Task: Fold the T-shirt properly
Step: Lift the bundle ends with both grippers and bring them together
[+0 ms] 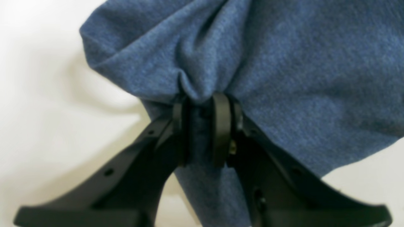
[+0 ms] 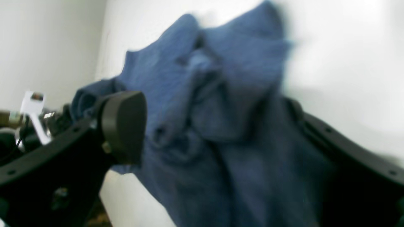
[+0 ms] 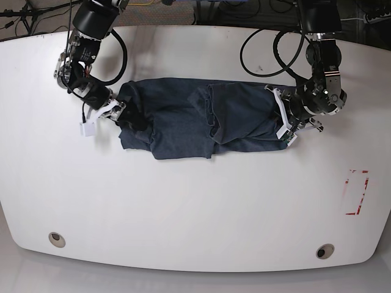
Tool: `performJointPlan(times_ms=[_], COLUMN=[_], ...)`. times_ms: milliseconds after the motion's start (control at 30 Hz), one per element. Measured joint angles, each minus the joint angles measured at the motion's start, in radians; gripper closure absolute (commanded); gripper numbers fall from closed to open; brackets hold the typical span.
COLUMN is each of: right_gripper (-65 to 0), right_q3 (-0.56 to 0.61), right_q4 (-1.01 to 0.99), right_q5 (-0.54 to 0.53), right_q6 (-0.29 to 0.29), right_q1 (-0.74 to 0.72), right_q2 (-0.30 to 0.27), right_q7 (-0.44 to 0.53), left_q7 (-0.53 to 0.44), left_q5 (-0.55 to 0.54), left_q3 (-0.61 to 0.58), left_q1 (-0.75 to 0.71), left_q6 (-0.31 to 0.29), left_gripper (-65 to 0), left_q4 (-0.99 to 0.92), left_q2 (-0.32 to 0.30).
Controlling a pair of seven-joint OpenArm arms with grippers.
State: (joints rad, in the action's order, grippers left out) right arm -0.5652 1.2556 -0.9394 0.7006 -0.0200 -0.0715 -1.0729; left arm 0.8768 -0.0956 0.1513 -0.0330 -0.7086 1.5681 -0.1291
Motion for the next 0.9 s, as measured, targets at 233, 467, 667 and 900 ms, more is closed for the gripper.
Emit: performJointPlan(times_ms=[233,467,667,900], right_gripper=[-47.9,-11.7,0.0,0.0], right_q3=[0.036,0.035,0.039,0.036], right_q4=[0.002,0.0,0.019,0.163], right_q5=[-0.001,0.022,0.037,0.041], right_q6=[0.007,-0.023,-0.043,-0.148], right_q1=[-0.007,-0.01,-0.011,0.035], right_q2=[0.039,0.037,0.024,-0.001], right_q7=[0.031,0.045,0.047,0.041], left_q7=[0.0,0.0,-0.001,0.0], left_q5=[0.0,0.004,0.004,0.016], left_q3=[0.0,0.0,0.0,-0.047], left_q1=[0.0,0.0,0.0,0.002], left_q6=[0.0,0.0,0.0,0.01], left_gripper=[-8.7,-8.7,-8.9,-8.9], left_q4=[0.0,0.0,0.001,0.003], left_q2=[0.0,-0.002,-0.003,-0.012])
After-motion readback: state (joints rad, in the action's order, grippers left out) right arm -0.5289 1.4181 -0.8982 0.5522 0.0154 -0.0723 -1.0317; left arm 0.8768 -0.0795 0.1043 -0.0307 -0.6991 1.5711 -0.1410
